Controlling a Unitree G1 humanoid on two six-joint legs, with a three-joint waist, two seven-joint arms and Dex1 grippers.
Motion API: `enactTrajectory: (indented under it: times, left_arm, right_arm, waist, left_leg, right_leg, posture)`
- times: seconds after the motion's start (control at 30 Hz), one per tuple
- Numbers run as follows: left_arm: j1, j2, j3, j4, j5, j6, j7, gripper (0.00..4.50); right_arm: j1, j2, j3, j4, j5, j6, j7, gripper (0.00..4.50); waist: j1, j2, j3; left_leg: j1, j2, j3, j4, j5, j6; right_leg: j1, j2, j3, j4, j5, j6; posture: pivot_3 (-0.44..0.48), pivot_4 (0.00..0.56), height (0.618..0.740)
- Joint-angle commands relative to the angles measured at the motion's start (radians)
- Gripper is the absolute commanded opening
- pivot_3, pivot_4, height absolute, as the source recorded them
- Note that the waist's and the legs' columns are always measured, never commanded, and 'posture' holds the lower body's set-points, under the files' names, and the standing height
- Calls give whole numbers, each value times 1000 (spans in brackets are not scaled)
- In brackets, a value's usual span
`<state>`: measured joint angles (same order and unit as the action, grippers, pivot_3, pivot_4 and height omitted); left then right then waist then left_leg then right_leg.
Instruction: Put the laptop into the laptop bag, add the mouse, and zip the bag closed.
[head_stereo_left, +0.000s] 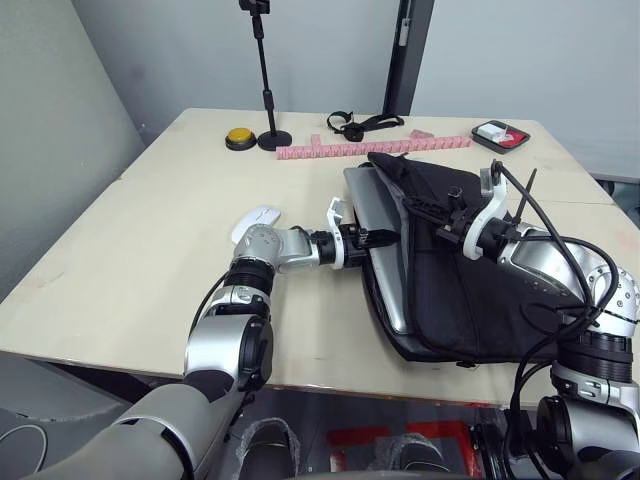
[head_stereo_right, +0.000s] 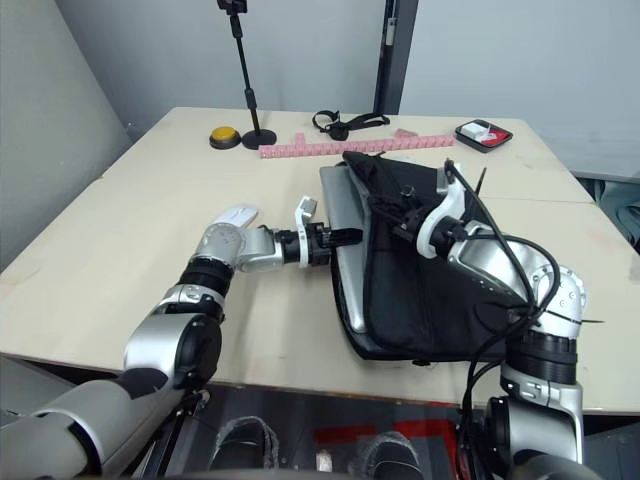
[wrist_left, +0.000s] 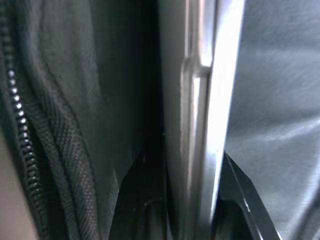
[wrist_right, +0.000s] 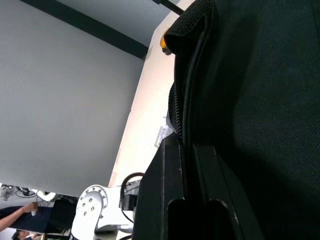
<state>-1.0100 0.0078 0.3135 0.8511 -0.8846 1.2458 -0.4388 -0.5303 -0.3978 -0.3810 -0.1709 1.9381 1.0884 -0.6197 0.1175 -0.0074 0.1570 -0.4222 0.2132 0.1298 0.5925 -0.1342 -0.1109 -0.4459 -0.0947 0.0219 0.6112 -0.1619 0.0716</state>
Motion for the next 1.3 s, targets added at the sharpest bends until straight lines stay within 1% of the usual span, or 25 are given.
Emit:
enactTrajectory:
  times: [0.03, 0.17, 0.3, 0.5, 0.63, 0.77, 0.83, 0.9, 1.0, 1.07, 1.13, 1.23, 1.3]
  left_arm:
    - [-70, -49, 9, -18, -22, -14, -119, 354]
    - [-83, -77, -39, 29, 47, -46, -195, 354]
    - [-119, -95, -63, 112, 119, -118, -257, 354]
    - [-190, -111, -39, 240, 182, -216, -309, 354]
    - [-204, -115, -67, 244, 214, -211, -400, 354]
    - [-197, -113, -95, 229, 257, -210, -446, 354]
    - [-195, -106, -86, 239, 276, -227, -421, 1380]
    - [-193, -93, -84, 239, 291, -235, -418, 1941]
    - [-199, -69, -68, 241, 310, -269, -372, 3085]
    - [-204, -50, -69, 227, 310, -249, -380, 3700]
    - [-208, -15, -83, 186, 311, -200, -408, 3700]
    - [-206, 27, -78, 112, 290, -118, -408, 3700]
    - [-180, 65, -84, 10, 271, -39, -403, 3700]
  right_arm:
    - [-12, 9, 11, -46, 34, -21, -14, 16]
    - [-15, -5, 27, -42, 34, -6, -5, 16]
    - [-19, -11, 33, -37, 34, -5, -4, 16]
    - [-16, -10, 41, -40, 34, -10, -13, 16]
    - [-11, -7, 45, -48, 34, -15, -17, 16]
    - [3, -28, 53, -50, 34, -11, -17, 16]
    - [7, -61, 61, -45, 34, -3, -6, 0]
    - [9, -84, 64, -32, 34, 2, 4, 0]
    - [11, -126, 64, -4, 34, 10, 19, 0]
    - [11, -155, 63, 16, 34, 17, 32, 0]
    - [5, -188, 64, 48, 34, 24, 46, 0]
    - [2, -228, 73, 82, 34, 34, 68, 0]
    - [-7, -255, 84, 103, 34, 32, 76, 0]
  waist:
    - [0, 0, 0]
    - [3, 0, 0]
    - [0, 0, 0]
    - [-2, 0, 0]
    - [-1, 0, 0]
    - [2, 0, 0]
    - [3, 0, 0]
    - [5, 0, 0]
    - [6, 0, 0]
    - [6, 0, 0]
    - [6, 0, 0]
    - [5, 0, 0]
    - [6, 0, 0]
  left_leg:
    - [0, 0, 0, 0, 0, 0]
    - [0, 0, 0, -1, 0, 0]
    - [0, -1, 0, -1, 0, 0]
    - [0, -1, 0, -1, 0, 0]
    - [0, -1, 0, -3, 0, 0]
    - [0, -1, 0, -3, 0, 0]
    - [0, -1, 1, -3, 0, 0]
    - [0, -1, 1, -3, 0, 0]
    - [1, -1, 0, -3, 0, 0]
    - [1, -1, 0, -3, 0, 0]
    - [1, -1, 0, -3, 0, 0]
    - [1, -1, 0, -3, 0, 0]
    - [1, -1, 0, -3, 0, 0]
  right_leg:
    - [0, 0, 0, 0, 0, 1]
    - [0, -1, 0, -1, 0, 2]
    - [0, -1, 0, -1, 0, 3]
    - [0, -1, 0, -1, 0, 3]
    - [0, -1, 0, -2, 0, 4]
    - [0, -1, 0, -3, 0, 4]
    - [0, -1, 0, -3, 0, 3]
    - [0, -1, 0, -3, 0, 3]
    - [1, -2, 0, -3, 0, 3]
    - [1, -2, 0, -3, 0, 3]
    - [1, -2, 0, -3, 0, 4]
    - [1, -1, 0, -3, 0, 3]
    - [1, -1, 0, -3, 0, 3]
  posture:
    - [0, 150, 739]
    - [0, 150, 739]
    - [0, 150, 739]
    - [0, 150, 739]
    - [0, 150, 739]
    - [0, 150, 739]
    - [0, 150, 739]
    - [0, 150, 739]
    - [0, 150, 739]
    - [0, 150, 739]
    - [0, 150, 739]
    - [0, 150, 739]
    - [0, 150, 739]
